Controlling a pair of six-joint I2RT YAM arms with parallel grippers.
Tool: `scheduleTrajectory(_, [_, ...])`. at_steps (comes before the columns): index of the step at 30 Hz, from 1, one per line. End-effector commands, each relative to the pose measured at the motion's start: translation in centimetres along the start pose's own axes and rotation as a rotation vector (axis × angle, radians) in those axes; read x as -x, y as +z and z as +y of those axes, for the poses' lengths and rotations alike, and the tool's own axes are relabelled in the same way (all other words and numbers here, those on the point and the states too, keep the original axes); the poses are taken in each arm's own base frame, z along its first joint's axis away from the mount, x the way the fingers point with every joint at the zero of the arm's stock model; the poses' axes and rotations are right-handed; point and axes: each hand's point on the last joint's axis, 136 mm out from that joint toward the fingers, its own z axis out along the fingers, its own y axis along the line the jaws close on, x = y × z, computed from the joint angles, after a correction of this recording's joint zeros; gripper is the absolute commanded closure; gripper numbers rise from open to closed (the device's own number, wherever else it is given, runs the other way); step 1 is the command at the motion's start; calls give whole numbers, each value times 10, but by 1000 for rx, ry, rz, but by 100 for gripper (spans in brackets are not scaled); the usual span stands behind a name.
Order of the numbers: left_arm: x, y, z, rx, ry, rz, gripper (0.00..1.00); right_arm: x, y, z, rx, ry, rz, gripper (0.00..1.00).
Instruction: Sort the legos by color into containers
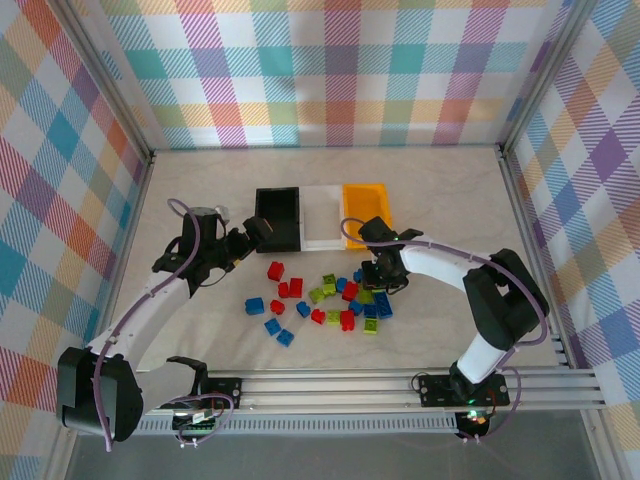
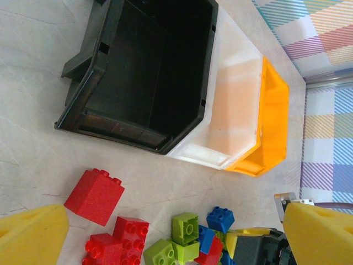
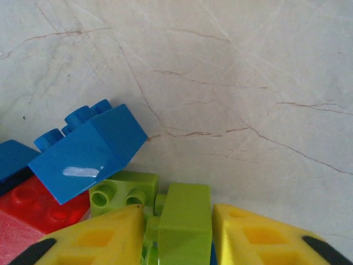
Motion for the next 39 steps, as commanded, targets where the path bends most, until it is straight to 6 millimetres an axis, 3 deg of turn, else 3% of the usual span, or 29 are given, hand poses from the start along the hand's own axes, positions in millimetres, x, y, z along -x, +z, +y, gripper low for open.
scheduleTrajectory(1, [-5,2,3,14,-6,17,0,4,-3,0,-10,-5,-20,67])
scheduleTrajectory(7, [-4,5,2,14,-4,22,0,12,-15,1,-4,-14,-65,78])
scheduleTrajectory(10, [-3,5,2,14,2,22,0,25,-35,4,11,-25,-121,81])
scheduleTrajectory(14, [-5,5,5,31,5,30,0,65,-73,6,33,-30,-242,81])
scheduleTrajectory(17, [-12,3,18,80,-9,42,1,103,-86,7,39,-14,-306,81])
scheduleTrajectory(23, [-19,-3,49,203,-44,29,2,175,-74,2,28,43,-345,79])
scheduleTrajectory(27, [-24,-5,68,281,-57,33,3,204,-56,-2,9,69,-325,78])
scheduleTrajectory(31, [-31,-5,84,335,-58,47,7,216,-39,-6,0,96,-303,73])
scheduleTrajectory(33, [-35,-4,90,357,-57,59,8,219,-34,-5,15,104,-290,62])
scheduleTrajectory(36, [-38,-7,95,388,-51,67,9,223,-44,-1,47,105,-316,47])
scheduleTrajectory(39, [-40,-14,99,431,-27,65,11,221,-59,2,79,102,-350,41])
